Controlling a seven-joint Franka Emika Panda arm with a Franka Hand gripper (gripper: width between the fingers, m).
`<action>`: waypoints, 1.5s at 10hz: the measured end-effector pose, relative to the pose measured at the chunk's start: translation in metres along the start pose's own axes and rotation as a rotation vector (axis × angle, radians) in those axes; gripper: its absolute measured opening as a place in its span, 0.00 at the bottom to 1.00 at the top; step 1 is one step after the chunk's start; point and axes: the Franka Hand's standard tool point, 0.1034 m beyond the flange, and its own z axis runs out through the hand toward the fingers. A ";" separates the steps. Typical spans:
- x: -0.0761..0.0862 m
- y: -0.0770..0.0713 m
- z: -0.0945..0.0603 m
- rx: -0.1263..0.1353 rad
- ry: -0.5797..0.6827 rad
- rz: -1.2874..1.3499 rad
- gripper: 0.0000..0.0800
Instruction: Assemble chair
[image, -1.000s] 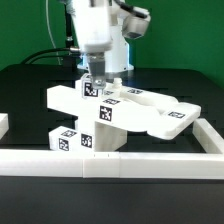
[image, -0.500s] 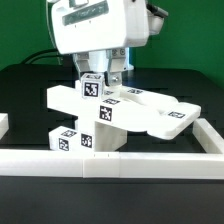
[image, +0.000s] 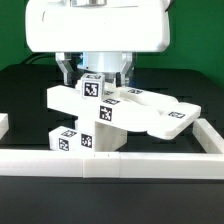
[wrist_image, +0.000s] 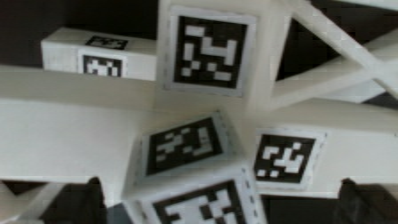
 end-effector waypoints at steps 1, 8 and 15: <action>0.000 0.000 0.000 0.000 0.002 -0.067 0.81; 0.001 0.001 0.000 0.002 0.002 -0.125 0.36; 0.004 0.000 0.000 0.034 0.050 0.372 0.36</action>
Offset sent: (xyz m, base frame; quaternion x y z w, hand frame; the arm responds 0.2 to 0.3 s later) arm 0.0000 0.0000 0.0000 0.0000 0.0000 0.0000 1.0000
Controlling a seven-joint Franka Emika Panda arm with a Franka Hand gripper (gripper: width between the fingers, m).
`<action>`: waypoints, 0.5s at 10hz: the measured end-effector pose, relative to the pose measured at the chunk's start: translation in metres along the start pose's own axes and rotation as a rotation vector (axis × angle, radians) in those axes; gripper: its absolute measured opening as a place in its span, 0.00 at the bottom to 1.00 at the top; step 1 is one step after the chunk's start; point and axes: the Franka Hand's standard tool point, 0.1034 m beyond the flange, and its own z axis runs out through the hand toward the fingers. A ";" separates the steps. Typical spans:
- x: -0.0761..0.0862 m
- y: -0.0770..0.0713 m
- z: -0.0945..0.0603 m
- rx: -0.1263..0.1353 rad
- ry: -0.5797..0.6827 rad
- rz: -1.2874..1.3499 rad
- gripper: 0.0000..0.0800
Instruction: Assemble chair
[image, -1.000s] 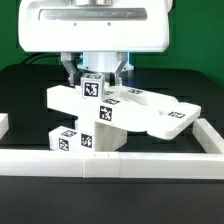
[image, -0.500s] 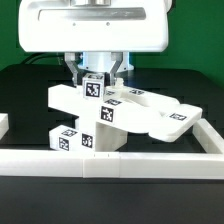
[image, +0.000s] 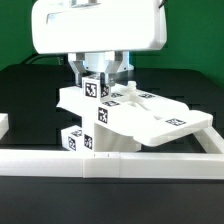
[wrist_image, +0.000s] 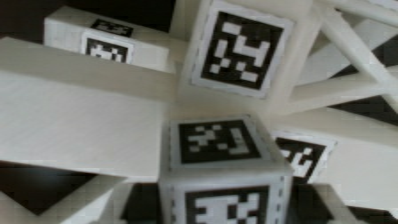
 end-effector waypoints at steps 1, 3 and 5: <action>0.000 0.000 0.000 0.001 0.000 0.054 0.36; 0.001 0.000 0.000 0.007 0.006 0.204 0.36; 0.000 -0.004 -0.001 0.023 0.009 0.397 0.36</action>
Offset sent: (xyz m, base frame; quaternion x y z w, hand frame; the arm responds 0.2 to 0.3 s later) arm -0.0094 0.0034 -0.0055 0.0110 -0.0061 0.2786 0.9603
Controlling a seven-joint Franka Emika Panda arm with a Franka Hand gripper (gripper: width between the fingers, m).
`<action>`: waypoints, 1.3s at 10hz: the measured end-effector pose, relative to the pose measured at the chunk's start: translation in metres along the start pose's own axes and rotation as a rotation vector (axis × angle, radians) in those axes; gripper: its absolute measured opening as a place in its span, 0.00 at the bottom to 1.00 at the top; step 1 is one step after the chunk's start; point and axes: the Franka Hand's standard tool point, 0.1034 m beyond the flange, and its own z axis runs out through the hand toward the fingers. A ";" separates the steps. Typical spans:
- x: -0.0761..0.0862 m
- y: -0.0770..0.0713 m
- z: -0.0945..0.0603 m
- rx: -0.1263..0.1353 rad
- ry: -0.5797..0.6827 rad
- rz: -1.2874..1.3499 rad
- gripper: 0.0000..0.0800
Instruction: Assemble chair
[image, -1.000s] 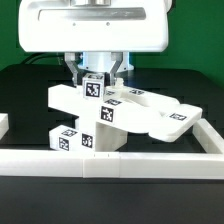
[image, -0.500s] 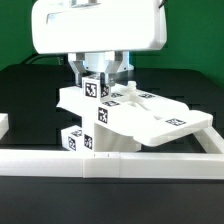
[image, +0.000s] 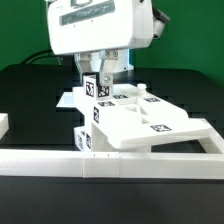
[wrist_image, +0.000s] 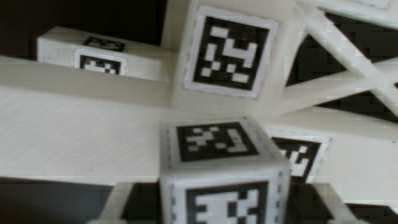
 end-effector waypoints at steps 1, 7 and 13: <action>0.000 0.000 0.000 0.004 0.000 0.071 0.36; -0.013 -0.012 -0.007 0.026 -0.016 0.197 0.79; -0.035 -0.013 -0.020 0.040 -0.034 0.193 0.81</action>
Offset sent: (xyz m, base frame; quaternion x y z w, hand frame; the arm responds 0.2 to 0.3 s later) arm 0.0000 0.0000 0.0000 0.0000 0.0000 0.0650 0.9979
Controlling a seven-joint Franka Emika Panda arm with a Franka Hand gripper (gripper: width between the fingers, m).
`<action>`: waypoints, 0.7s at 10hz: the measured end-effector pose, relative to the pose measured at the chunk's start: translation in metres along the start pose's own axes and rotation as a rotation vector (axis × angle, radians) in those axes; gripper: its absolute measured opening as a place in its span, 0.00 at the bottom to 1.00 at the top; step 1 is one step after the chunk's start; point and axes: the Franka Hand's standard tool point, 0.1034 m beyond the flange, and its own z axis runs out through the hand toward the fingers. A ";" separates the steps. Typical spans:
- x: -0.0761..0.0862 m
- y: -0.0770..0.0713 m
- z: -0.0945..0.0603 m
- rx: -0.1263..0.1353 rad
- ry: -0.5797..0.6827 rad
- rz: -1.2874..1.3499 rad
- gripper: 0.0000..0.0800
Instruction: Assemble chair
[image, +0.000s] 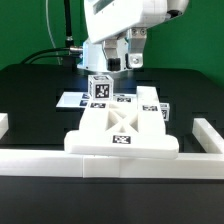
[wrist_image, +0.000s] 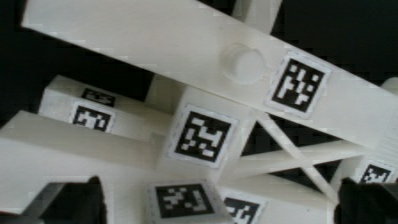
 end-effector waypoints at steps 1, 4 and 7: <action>-0.005 -0.001 0.000 -0.003 -0.001 0.012 0.81; -0.071 0.003 -0.006 -0.010 -0.025 -0.031 0.81; -0.092 0.014 -0.006 -0.007 -0.029 -0.058 0.81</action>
Offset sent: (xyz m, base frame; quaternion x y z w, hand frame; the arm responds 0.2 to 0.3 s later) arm -0.0469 0.0481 0.0103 -0.0009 0.0108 0.0165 0.9998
